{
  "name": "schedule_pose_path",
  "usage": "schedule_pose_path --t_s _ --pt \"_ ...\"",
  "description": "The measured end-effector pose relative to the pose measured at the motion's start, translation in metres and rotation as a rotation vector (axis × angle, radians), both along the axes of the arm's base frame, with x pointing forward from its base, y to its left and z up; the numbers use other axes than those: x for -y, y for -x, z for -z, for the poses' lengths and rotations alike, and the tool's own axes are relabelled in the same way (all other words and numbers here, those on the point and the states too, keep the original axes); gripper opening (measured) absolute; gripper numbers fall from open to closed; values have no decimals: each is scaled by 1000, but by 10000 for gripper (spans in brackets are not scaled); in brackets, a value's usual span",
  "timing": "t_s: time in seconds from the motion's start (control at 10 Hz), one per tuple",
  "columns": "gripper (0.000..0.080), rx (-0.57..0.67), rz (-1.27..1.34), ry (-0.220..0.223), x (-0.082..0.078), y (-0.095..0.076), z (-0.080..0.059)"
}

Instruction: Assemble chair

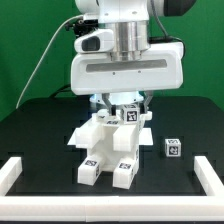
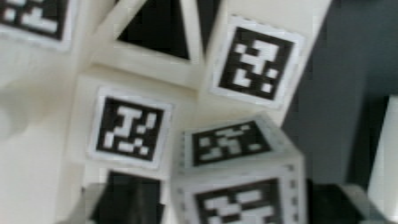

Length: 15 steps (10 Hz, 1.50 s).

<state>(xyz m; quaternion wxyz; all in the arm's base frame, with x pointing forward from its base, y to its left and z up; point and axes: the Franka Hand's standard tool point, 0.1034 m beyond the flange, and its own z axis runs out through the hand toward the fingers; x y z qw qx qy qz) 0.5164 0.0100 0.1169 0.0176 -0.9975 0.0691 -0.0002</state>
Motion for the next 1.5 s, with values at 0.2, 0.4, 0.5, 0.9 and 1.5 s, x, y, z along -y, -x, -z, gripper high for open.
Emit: schedule_pose_path --t_s 0.2,0.4,0.5,0.9,1.5 --pt "285 -5 144 0 0 0 0" --pt "285 -13 356 -6 -1 0 0" --pt "285 -15 408 -7 -1 0 0" --pt "285 -45 985 -45 2 -1 1" --pt "641 -14 391 -29 -6 -1 2"
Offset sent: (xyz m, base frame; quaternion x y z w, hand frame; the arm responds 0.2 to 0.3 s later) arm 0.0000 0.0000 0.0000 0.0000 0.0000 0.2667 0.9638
